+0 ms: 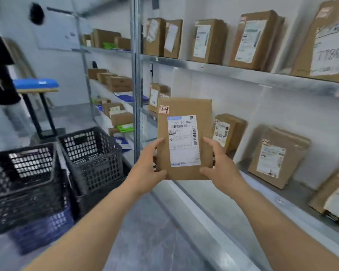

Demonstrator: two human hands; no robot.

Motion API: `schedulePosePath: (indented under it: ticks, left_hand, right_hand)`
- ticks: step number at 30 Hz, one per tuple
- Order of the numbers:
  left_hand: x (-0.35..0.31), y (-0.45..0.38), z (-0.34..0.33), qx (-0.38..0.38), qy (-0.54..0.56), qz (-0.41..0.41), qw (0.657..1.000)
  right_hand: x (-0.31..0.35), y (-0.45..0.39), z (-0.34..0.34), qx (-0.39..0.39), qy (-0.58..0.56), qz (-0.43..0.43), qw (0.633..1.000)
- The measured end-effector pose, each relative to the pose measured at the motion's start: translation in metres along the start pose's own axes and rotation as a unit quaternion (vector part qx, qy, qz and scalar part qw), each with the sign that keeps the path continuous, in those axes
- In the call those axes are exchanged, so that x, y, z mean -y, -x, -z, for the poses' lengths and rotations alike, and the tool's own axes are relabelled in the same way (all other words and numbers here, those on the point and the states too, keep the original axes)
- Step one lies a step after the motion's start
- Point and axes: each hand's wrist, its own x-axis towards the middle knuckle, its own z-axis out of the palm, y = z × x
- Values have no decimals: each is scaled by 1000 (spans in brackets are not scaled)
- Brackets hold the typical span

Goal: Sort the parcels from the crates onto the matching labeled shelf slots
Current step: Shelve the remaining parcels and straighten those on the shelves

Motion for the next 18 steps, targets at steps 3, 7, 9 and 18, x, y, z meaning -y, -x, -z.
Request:
schedulePosePath:
  ticks: [3, 7, 9, 18]
  left_hand:
    - [42, -18, 61, -11, -10, 24, 1000]
    - [91, -37, 135, -31, -23, 47, 998]
    - [113, -43, 164, -45, -26, 62, 997]
    - [207, -75, 243, -91, -21, 106, 990]
  right_hand:
    - [32, -49, -59, 38, -2, 12, 999]
    - [73, -103, -127, 78, 12, 23, 997]
    - [90, -125, -157, 101, 17, 30, 994]
    - [128, -211, -266, 167, 10, 60, 984]
